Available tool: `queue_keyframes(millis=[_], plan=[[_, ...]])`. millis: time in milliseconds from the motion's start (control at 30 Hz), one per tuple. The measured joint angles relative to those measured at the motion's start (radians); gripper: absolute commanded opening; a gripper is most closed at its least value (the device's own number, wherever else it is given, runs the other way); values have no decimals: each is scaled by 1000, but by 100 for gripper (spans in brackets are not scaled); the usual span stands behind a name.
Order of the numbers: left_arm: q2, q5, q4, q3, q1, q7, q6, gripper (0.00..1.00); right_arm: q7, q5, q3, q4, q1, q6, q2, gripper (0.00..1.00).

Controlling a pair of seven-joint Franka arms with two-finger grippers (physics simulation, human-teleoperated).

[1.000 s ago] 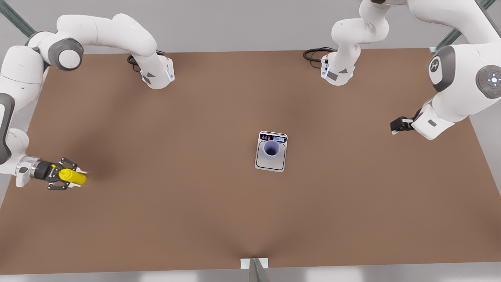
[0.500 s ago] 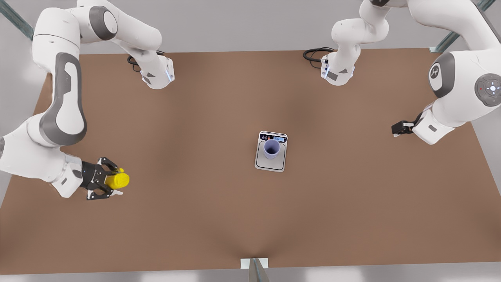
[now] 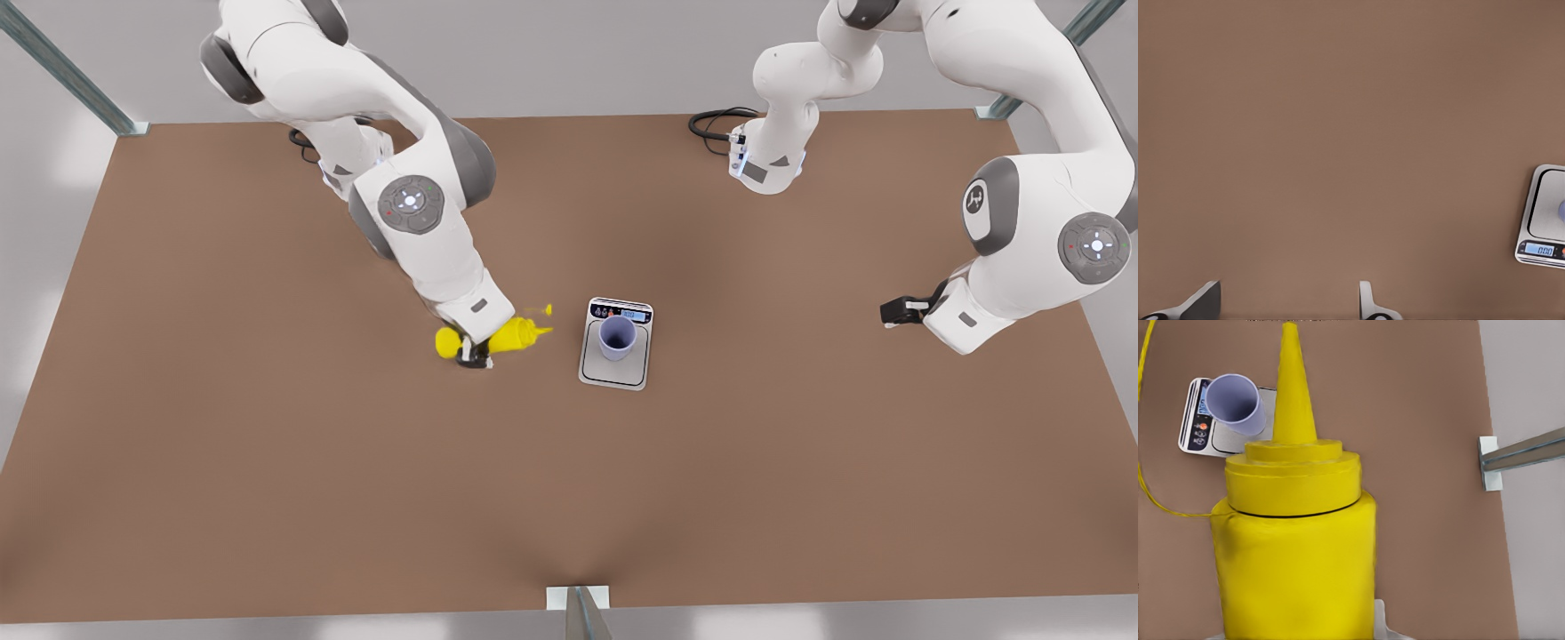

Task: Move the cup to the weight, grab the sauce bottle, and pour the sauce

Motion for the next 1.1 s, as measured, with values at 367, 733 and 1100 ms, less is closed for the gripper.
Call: queue_keyframes(millis=[367,733,1100], plan=[[0,0,-2,0,0,-2,-10,100,258,-198,-12,49,188,-18,77,51],[-1,0,-2,-1,0,-2,-20,100,321,-362,-17,49,274,-76,136,51],[-1,0,-2,0,-1,-3,-28,100,405,-433,-46,46,324,-148,163,51]])
